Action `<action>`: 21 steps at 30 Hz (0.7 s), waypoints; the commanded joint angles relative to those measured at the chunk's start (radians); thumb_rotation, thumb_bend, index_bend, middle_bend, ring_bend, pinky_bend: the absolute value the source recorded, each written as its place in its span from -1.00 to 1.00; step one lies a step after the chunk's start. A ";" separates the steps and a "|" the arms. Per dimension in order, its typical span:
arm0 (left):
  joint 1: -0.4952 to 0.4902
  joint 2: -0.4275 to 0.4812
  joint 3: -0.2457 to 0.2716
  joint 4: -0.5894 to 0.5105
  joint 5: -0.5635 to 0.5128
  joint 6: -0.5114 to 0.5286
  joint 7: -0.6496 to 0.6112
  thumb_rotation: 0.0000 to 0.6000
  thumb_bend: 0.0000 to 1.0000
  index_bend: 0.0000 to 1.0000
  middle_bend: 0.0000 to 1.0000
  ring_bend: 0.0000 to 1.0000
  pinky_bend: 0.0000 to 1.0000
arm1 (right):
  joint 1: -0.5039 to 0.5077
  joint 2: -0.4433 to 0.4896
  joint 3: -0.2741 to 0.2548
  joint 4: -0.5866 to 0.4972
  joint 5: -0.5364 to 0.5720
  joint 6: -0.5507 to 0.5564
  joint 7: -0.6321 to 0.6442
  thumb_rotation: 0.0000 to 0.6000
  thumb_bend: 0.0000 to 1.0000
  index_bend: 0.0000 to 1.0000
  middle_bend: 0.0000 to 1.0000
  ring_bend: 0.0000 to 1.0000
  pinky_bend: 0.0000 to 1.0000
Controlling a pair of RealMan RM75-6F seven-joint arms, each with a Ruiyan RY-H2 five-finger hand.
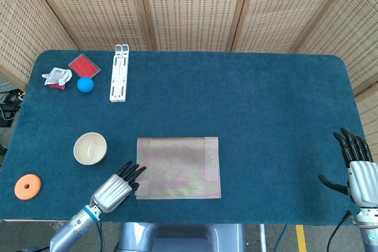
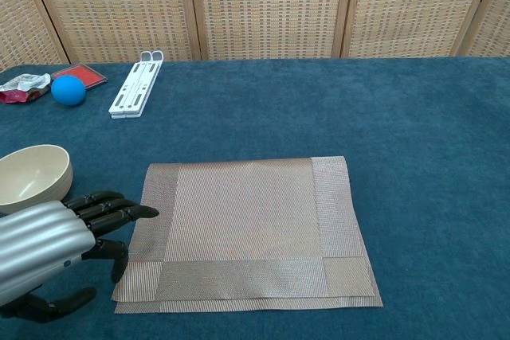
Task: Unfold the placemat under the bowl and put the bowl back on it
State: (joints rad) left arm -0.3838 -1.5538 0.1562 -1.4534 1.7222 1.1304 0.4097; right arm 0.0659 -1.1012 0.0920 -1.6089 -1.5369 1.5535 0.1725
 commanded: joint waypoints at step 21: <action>0.001 -0.040 -0.003 0.038 -0.006 0.000 0.012 1.00 -0.21 -0.08 -1.00 -1.00 -1.00 | -0.002 -0.001 0.002 -0.001 0.000 0.005 0.004 1.00 -0.74 -0.90 -1.00 -1.00 -1.00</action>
State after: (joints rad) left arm -0.3824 -1.5906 0.1545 -1.4180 1.7168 1.1305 0.4207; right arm 0.0638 -1.1023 0.0940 -1.6103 -1.5367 1.5585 0.1765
